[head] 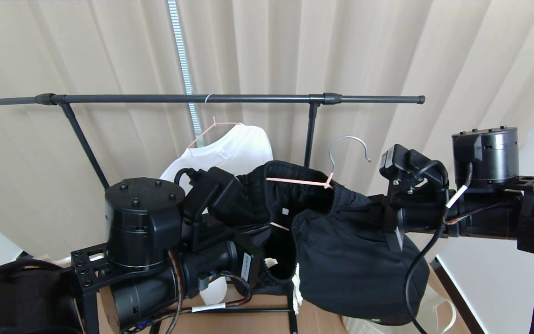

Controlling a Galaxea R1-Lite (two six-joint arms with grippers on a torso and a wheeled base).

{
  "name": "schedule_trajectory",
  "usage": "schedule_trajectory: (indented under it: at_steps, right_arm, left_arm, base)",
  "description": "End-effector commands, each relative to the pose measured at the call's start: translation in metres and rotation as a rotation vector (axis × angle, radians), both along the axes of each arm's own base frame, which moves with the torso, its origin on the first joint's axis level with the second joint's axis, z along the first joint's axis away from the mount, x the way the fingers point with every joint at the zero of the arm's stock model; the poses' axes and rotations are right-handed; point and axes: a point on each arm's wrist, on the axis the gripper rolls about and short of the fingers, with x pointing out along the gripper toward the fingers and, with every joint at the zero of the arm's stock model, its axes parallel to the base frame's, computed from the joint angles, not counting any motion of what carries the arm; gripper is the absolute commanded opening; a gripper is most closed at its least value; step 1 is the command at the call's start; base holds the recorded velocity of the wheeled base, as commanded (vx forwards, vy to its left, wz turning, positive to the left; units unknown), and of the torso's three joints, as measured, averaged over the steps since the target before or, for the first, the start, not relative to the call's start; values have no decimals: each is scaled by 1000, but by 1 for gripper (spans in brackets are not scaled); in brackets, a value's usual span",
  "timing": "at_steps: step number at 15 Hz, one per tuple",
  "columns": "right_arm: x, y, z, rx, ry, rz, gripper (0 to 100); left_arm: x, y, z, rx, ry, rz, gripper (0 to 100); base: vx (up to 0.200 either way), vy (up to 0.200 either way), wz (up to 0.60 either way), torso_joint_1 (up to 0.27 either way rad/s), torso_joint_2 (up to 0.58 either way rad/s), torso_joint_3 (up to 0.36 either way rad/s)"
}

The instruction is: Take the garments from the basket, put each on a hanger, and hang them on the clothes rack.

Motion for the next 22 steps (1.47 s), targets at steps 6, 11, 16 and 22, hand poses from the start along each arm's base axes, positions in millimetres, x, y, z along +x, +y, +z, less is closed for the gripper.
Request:
schedule_trajectory:
  at_steps: [6,11,16,22]
  right_arm:
    - [-4,0,-7,48,-33,66,0]
    - [-6,-1,-7,60,-51,76,0]
    - [-7,-2,-2,73,-62,81,0]
    - [-4,-1,3,110,-32,48,0]
  left_arm:
    - [5,-6,-11,18,15,-10,0]
    - [9,-10,-15,8,-3,-12,0]
    - [5,-10,-16,15,1,-25,0]
    - [-12,-13,-20,10,-24,-127,0]
  base:
    - [0,0,0,0,0,0]
    - [0,0,0,0,0,0]
    - [0,0,0,0,0,0]
    - [0,0,0,0,0,0]
